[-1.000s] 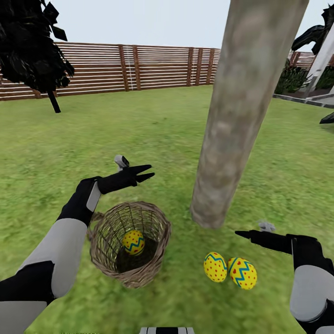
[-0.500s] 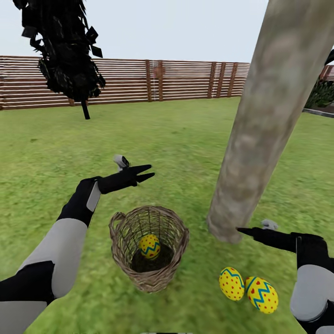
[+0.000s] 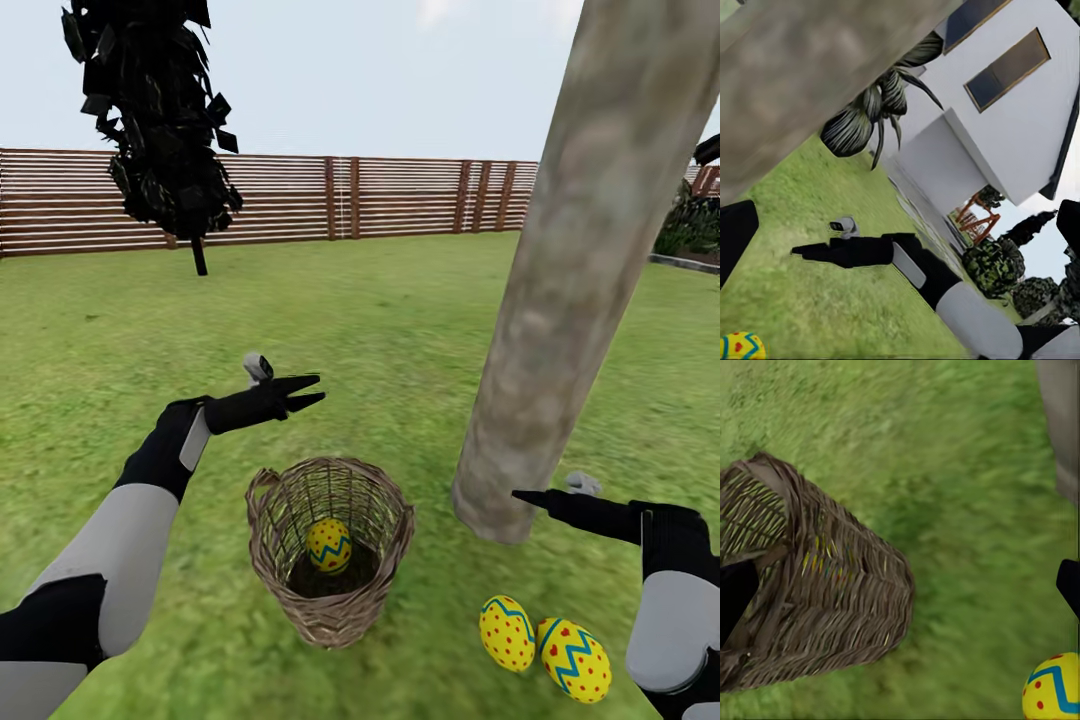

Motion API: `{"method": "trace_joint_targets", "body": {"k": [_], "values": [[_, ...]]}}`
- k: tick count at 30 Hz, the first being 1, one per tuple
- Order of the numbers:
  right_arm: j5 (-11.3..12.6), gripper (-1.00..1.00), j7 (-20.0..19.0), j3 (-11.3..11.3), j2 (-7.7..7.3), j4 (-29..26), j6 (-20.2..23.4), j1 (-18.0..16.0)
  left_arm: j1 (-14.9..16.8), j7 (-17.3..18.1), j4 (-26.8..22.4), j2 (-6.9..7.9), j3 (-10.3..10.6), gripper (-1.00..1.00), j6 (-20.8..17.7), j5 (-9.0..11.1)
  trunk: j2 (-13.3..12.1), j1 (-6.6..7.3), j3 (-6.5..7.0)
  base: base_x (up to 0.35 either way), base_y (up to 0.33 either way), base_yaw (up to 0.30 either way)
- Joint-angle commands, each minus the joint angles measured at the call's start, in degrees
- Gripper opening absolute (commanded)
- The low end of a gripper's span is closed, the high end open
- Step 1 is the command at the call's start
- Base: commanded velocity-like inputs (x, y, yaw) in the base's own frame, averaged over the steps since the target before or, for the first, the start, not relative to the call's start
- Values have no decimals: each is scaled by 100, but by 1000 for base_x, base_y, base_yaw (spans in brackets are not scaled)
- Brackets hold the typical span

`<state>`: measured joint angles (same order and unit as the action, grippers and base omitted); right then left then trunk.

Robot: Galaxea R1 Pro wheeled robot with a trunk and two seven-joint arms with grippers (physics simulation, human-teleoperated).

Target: Take the three Easter eggs out of the wicker basket on the lawn in the garden, then place them on the lawn next to a single tree (choose any tree) so that all three eggs are next to the same tree and none are left in the basket.

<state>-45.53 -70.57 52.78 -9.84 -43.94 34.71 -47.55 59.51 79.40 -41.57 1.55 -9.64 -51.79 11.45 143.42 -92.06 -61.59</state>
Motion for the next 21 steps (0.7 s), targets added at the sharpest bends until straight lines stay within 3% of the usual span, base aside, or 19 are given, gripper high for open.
{"method": "trace_joint_targets", "body": {"k": [1, 12, 21], "values": [[-38, 100, -43, 23, 2, -24, 52, -2, -30, 19, 2, 34, 33, 100, -62, -23, 1, 3, 17, 0, 0, 0], [-24, 100, -45, 21, -5, -54, 63, 9, -382, 45, 0, 390, 386, 100, -71, -55, -14, 32, 261, -40, 0, 0], [-26, 100, -45, 21, -1, -49, 63, 9, -677, 48, 0, 407, 627, 100, -75, -56, -265, 175, 435, -317, 0, 0]]}}
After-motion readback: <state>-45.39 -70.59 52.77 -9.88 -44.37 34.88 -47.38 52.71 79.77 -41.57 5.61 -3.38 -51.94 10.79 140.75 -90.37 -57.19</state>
